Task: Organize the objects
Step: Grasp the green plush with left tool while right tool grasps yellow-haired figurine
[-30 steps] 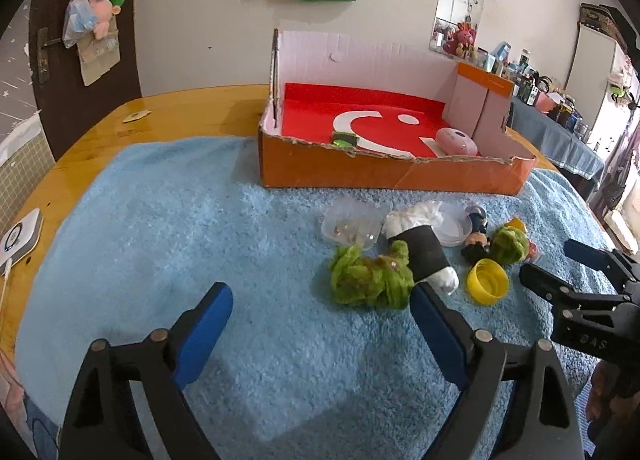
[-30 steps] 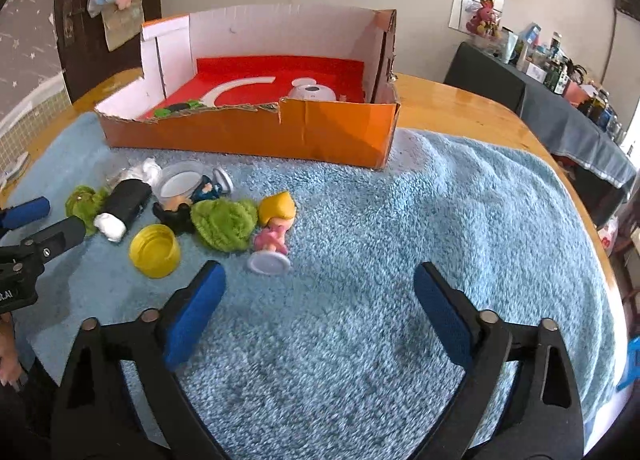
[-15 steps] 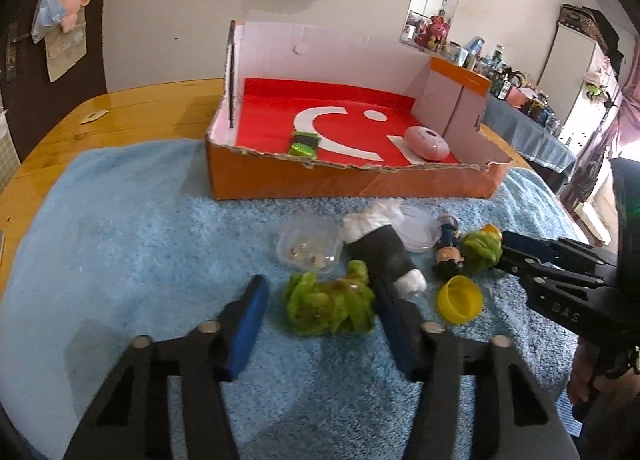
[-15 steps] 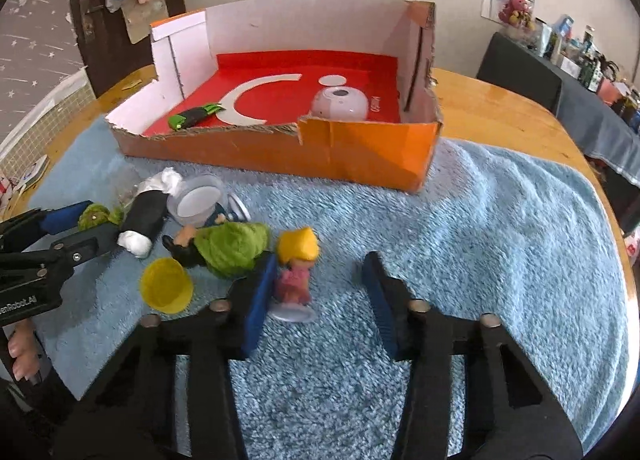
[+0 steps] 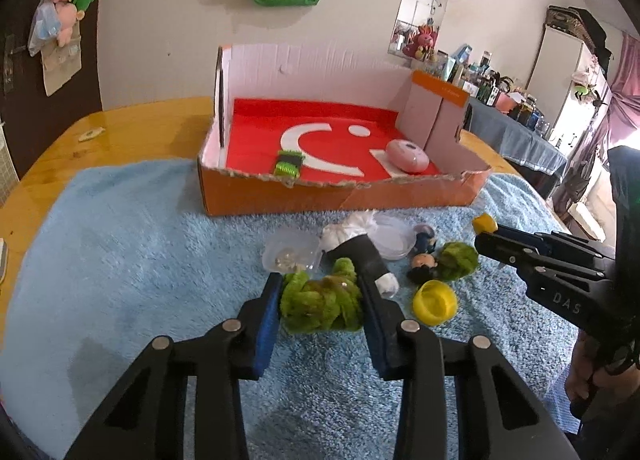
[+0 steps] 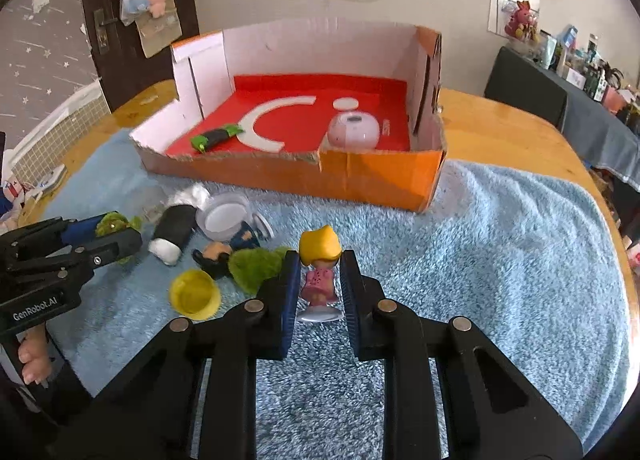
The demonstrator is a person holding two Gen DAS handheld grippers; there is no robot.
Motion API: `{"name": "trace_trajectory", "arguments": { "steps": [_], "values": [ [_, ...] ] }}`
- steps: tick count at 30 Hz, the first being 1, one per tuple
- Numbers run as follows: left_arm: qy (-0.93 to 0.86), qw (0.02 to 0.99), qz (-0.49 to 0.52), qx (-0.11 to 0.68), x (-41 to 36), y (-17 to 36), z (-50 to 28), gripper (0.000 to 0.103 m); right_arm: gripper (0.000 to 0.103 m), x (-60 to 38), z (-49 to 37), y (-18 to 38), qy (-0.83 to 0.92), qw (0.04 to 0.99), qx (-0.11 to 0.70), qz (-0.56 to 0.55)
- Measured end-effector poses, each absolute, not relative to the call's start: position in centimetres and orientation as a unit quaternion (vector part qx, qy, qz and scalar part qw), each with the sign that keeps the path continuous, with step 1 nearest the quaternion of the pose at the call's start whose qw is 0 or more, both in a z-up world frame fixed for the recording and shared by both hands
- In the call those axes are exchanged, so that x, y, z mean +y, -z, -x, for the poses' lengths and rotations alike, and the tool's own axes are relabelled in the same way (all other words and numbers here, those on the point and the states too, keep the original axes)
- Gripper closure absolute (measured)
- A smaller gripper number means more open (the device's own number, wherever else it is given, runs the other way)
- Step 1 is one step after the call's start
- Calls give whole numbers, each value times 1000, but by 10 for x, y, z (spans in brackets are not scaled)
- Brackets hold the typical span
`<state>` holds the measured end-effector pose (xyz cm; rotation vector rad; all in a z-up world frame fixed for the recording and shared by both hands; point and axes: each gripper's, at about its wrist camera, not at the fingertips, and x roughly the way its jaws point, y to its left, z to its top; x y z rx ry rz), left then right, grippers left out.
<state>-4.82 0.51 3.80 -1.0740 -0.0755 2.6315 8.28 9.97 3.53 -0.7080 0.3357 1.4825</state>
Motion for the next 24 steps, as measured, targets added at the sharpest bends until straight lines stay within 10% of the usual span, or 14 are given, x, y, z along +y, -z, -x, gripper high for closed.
{"name": "trace_trajectory", "arguments": {
  "steps": [24],
  "values": [
    [-931,147,333,-23,3,-68,33,64,83,83,-69,-61,-666,677,128,286]
  ]
}}
